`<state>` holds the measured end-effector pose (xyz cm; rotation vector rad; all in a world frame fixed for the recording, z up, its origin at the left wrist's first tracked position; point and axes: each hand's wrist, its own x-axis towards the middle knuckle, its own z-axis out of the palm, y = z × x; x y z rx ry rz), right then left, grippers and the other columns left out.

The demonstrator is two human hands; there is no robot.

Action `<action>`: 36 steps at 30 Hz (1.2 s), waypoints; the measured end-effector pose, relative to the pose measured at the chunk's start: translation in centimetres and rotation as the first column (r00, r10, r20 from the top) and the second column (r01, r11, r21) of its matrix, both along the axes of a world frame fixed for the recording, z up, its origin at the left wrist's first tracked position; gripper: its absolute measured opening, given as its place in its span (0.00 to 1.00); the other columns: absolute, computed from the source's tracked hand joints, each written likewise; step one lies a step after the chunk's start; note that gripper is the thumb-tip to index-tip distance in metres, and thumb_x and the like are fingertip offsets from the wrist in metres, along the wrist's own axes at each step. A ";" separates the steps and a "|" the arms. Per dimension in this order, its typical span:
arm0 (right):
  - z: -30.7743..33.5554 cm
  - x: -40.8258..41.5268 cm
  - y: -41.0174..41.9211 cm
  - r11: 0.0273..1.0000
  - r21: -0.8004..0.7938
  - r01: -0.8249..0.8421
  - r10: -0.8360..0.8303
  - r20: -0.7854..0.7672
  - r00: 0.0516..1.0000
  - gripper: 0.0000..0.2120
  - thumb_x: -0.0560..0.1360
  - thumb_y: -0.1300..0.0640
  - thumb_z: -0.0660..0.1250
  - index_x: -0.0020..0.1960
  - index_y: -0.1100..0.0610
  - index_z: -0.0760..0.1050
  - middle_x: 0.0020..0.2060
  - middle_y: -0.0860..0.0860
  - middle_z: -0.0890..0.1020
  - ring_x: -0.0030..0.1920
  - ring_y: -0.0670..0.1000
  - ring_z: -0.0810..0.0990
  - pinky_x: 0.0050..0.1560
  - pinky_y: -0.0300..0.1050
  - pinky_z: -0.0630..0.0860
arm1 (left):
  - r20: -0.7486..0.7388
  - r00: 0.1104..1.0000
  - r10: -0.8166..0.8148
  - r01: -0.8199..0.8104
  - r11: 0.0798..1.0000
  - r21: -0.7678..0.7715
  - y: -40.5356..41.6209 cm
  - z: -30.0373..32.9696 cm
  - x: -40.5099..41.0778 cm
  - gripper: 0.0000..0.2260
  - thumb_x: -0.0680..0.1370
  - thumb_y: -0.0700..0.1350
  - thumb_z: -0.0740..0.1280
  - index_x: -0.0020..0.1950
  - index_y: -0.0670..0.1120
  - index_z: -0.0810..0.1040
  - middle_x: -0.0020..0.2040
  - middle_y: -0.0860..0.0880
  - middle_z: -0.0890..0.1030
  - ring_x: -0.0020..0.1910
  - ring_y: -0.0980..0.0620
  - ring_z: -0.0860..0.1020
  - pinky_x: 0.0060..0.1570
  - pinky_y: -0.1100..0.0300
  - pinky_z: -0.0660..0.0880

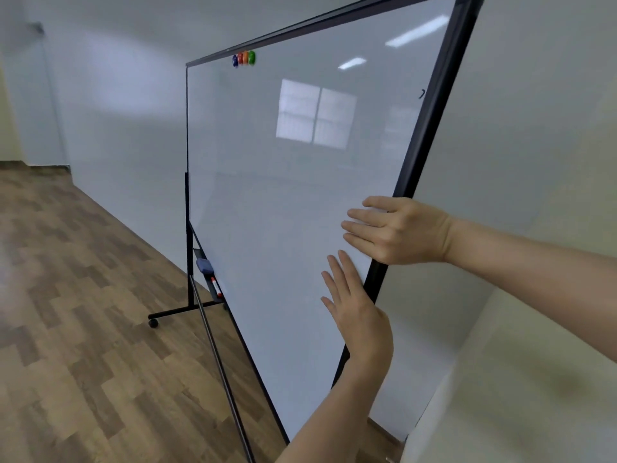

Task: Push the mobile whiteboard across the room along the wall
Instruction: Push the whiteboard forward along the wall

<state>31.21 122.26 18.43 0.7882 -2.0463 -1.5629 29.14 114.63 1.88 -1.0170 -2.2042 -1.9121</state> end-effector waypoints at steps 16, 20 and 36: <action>-0.7 -20.0 8.9 0.991 0.071 0.113 -0.113 0.000 0.994 0.16 0.77 0.71 0.60 0.36 0.56 0.77 0.35 0.51 0.83 0.39 0.56 0.82 0.43 0.48 0.79 | 0.084 0.995 0.060 -0.065 0.996 0.056 7.7 0.5 -18.5 0.45 0.71 0.19 0.53 0.79 0.51 0.43 0.81 0.51 0.46 0.79 0.49 0.43 0.76 0.46 0.45; -0.8 -25.9 10.5 0.987 0.073 0.143 -0.142 -0.013 0.990 0.16 0.77 0.72 0.60 0.35 0.57 0.76 0.35 0.52 0.83 0.40 0.56 0.82 0.43 0.49 0.78 | 0.083 0.994 0.068 -0.072 0.996 0.049 9.2 0.5 -24.1 0.45 0.71 0.19 0.53 0.79 0.52 0.43 0.81 0.51 0.46 0.79 0.49 0.43 0.76 0.46 0.45; -0.8 -49.2 14.6 0.981 0.087 0.176 -0.169 -0.084 0.982 0.16 0.64 0.72 0.70 0.27 0.55 0.70 0.23 0.48 0.72 0.31 0.53 0.77 0.45 0.46 0.79 | 0.038 0.980 0.195 -0.197 0.976 0.091 15.6 -0.2 -46.9 0.44 0.70 0.19 0.54 0.79 0.51 0.48 0.81 0.49 0.53 0.79 0.49 0.51 0.75 0.43 0.60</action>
